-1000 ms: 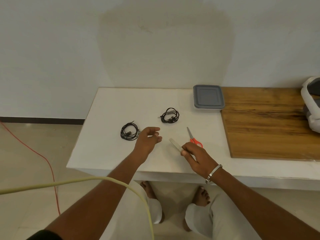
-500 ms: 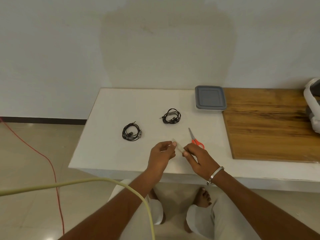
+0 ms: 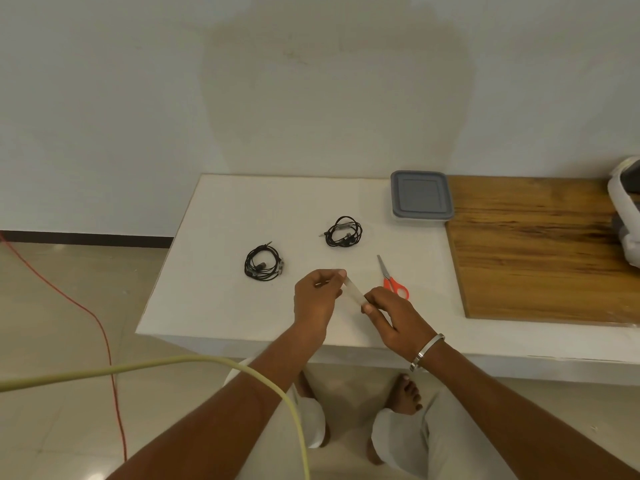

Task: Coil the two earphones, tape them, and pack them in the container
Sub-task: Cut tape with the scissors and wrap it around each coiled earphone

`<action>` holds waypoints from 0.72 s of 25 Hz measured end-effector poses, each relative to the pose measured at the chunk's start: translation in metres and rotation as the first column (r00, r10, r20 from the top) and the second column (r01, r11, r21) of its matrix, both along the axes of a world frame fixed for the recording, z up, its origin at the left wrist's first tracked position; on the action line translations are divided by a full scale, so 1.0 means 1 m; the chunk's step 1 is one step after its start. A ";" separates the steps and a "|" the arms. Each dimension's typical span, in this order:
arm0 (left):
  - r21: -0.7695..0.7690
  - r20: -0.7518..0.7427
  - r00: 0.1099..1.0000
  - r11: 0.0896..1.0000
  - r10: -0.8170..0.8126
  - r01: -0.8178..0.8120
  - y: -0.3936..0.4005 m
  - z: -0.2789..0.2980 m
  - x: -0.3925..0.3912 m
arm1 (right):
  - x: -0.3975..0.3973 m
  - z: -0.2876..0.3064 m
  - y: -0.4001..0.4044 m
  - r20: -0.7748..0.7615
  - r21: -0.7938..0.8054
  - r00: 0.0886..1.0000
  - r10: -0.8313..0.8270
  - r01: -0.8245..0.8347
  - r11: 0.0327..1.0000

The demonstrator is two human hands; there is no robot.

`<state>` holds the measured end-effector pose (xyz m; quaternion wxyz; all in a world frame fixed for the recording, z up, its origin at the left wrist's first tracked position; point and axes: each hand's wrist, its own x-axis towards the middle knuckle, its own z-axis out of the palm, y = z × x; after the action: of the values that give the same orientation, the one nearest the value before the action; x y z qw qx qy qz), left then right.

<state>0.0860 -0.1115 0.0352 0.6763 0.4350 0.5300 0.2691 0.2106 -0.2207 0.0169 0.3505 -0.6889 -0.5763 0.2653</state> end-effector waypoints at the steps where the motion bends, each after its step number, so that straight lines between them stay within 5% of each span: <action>1: 0.053 -0.030 0.999 0.998 -0.015 0.017 0.001 0.000 -0.001 | 0.000 0.000 0.000 -0.008 0.002 1.000 -0.012 0.012 1.000; 6: 0.259 -0.028 1.000 0.966 -0.003 0.010 0.005 0.004 0.000 | -0.007 -0.005 0.002 -0.042 -0.018 0.998 -0.050 0.049 0.999; 18: 0.331 -0.009 0.998 0.942 -0.057 0.056 0.004 -0.004 0.000 | -0.012 -0.008 0.002 -0.090 -0.017 0.993 -0.073 0.072 0.997</action>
<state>0.0864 -0.1073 0.0309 0.6014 0.5572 0.4644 0.3349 0.1982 -0.2186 0.0089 0.3809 -0.6989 -0.5327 0.2875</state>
